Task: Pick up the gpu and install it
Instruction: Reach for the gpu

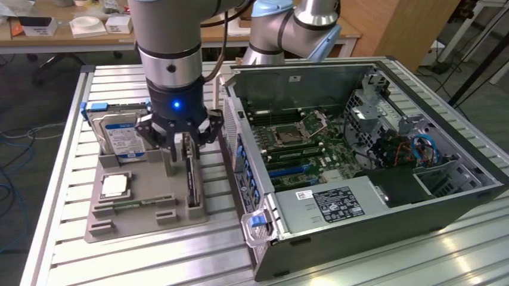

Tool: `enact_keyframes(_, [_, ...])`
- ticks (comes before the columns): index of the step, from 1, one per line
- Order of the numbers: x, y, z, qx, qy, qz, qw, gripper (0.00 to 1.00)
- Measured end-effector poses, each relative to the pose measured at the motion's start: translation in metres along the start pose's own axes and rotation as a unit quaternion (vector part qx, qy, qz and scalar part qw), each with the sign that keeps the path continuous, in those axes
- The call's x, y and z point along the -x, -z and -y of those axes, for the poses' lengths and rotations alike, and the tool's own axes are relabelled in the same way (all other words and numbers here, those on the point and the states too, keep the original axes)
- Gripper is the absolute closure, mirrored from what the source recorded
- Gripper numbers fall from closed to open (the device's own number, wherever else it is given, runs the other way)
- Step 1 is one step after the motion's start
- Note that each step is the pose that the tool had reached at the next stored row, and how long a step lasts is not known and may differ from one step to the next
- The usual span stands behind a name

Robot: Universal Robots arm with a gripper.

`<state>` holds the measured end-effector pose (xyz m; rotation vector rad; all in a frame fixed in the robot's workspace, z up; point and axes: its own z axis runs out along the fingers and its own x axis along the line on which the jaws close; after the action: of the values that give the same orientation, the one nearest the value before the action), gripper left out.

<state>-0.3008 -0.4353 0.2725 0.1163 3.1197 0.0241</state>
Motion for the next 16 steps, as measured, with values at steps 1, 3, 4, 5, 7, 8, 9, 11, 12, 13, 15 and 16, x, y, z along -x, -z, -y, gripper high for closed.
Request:
enact_keyframes(1, [0.000, -0.0018, 0.0000, 0.0000, 0.000, 0.0000, 1.0000, 0.53])
enact_keyframes(3, [0.000, -0.0054, 0.0001, 0.0000, 0.000, 0.0000, 1.0000, 0.53])
enact_keyframes(4, [0.000, -0.0073, 0.0000, 0.0000, 0.000, 0.0000, 1.0000, 0.53])
enact_keyframes(5, [0.000, -0.0091, 0.0001, 0.0000, 0.000, 0.0000, 1.0000, 0.53])
enact_keyframes(7, [0.000, -0.0126, 0.0002, 0.0000, 0.000, 0.0000, 1.0000, 0.53])
enact_keyframes(8, [0.000, -0.0143, 0.0002, 0.0000, 0.000, 0.0000, 1.0000, 0.53])
enact_keyframes(9, [0.000, -0.0156, 0.0002, 0.0000, 0.000, 0.0000, 1.0000, 0.53])
enact_keyframes(11, [0.001, -0.0158, 0.0002, -0.0001, 0.000, -0.0001, 1.0000, 0.53])
enact_keyframes(12, [0.001, -0.0158, 0.0002, -0.0001, 0.000, -0.0001, 1.0000, 0.53])
enact_keyframes(13, [0.001, -0.0158, 0.0002, 0.0000, 0.000, 0.0000, 1.0000, 0.53])
enact_keyframes(15, [0.001, -0.0160, 0.0002, 0.0000, 0.000, 0.0000, 1.0000, 0.53])
enact_keyframes(16, [0.001, -0.0164, 0.0002, 0.0000, 0.000, 0.0000, 1.0000, 0.53])
